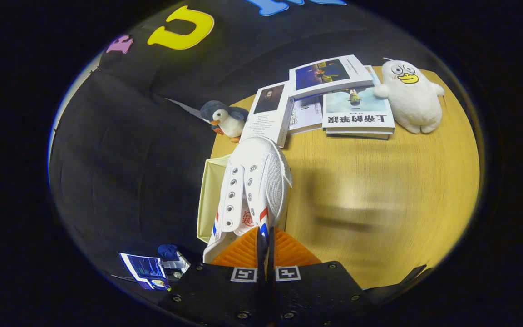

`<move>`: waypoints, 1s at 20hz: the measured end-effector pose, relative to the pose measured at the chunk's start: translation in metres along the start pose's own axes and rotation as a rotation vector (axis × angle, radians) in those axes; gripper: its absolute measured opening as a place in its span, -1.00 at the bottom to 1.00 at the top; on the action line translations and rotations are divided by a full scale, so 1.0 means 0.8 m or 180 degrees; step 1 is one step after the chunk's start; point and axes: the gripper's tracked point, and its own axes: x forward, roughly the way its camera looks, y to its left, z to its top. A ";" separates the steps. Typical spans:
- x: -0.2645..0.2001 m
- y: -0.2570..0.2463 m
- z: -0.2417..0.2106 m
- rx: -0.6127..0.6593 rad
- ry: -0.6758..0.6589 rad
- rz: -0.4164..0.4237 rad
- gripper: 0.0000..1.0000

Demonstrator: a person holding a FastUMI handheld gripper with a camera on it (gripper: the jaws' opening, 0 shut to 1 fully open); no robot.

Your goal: Open the storage box then place both shoes into the box .Put the left shoe in first, then the right shoe, with the right side of both shoes facing outward in a uniform manner.

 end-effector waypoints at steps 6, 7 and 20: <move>0.021 0.047 0.017 -0.0203 0.0037 0.0017 -0.99; 0.025 0.056 0.019 -0.0223 0.0051 0.0041 -0.99; 0.115 0.144 0.013 -0.0588 0.0378 0.0127 -0.99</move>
